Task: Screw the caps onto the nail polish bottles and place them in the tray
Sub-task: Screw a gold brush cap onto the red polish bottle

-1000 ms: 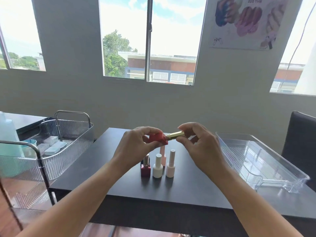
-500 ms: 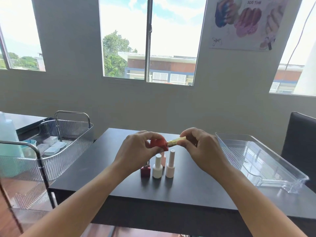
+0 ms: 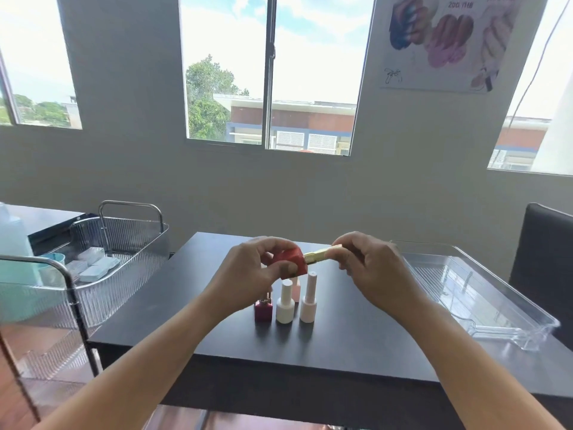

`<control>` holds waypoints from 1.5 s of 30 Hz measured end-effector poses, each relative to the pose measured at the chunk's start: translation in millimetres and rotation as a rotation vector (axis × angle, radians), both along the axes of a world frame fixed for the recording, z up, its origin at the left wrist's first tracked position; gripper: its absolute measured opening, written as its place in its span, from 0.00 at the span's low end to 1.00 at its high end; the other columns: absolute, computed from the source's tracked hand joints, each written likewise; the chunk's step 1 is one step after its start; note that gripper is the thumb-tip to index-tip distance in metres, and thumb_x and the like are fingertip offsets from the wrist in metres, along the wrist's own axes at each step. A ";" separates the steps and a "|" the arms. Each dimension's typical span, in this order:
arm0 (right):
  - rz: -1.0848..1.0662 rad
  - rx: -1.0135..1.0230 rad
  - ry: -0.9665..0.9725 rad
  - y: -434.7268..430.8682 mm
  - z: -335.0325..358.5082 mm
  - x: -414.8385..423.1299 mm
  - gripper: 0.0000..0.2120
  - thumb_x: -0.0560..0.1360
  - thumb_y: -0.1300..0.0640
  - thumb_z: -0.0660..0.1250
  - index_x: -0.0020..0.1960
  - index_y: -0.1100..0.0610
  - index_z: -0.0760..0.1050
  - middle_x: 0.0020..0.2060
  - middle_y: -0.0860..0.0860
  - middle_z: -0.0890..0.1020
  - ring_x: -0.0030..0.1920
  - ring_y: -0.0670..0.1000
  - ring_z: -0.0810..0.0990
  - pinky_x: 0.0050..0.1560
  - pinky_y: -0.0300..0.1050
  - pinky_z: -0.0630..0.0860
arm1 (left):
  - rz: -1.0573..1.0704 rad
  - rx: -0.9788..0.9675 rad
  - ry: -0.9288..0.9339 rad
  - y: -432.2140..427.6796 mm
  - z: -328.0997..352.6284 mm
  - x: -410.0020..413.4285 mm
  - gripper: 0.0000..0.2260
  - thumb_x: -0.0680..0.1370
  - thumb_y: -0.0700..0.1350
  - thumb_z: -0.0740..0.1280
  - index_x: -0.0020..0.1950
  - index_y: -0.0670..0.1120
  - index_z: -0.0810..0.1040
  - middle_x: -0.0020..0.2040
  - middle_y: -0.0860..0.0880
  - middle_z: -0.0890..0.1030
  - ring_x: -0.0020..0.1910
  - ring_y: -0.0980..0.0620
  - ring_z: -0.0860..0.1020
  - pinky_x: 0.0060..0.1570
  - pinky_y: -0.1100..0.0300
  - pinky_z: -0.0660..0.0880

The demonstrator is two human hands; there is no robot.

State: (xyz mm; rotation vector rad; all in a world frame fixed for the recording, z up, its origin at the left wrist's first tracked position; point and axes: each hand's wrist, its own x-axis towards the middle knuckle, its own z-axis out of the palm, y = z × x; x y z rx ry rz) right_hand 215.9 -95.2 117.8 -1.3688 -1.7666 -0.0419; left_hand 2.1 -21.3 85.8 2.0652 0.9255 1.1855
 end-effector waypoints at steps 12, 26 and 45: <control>0.051 -0.234 0.244 5.1 -7.4 0.7 0.31 0.73 0.31 0.55 0.46 0.57 0.82 0.24 0.48 0.78 0.22 0.42 0.71 0.29 0.40 0.70 | 0.074 0.140 0.074 -7.9 5.1 4.0 0.12 0.71 0.48 0.78 0.50 0.62 0.83 0.45 0.59 0.82 0.44 0.58 0.79 0.50 0.60 0.76; 0.029 -0.280 0.191 1.8 -2.9 8.1 0.33 0.71 0.25 0.54 0.39 0.53 0.80 0.27 0.48 0.84 0.19 0.49 0.74 0.27 0.40 0.72 | 0.084 0.129 0.077 -5.5 5.3 4.7 0.12 0.70 0.51 0.77 0.50 0.63 0.82 0.46 0.60 0.82 0.45 0.60 0.79 0.50 0.58 0.77; 0.014 -0.154 -0.102 -0.6 -1.5 4.1 0.08 0.74 0.46 0.70 0.52 0.43 0.74 0.38 0.41 0.79 0.27 0.48 0.77 0.40 0.51 0.80 | 0.064 0.161 0.111 -3.0 6.8 -1.0 0.14 0.72 0.48 0.75 0.52 0.66 0.79 0.46 0.58 0.81 0.45 0.58 0.79 0.52 0.55 0.77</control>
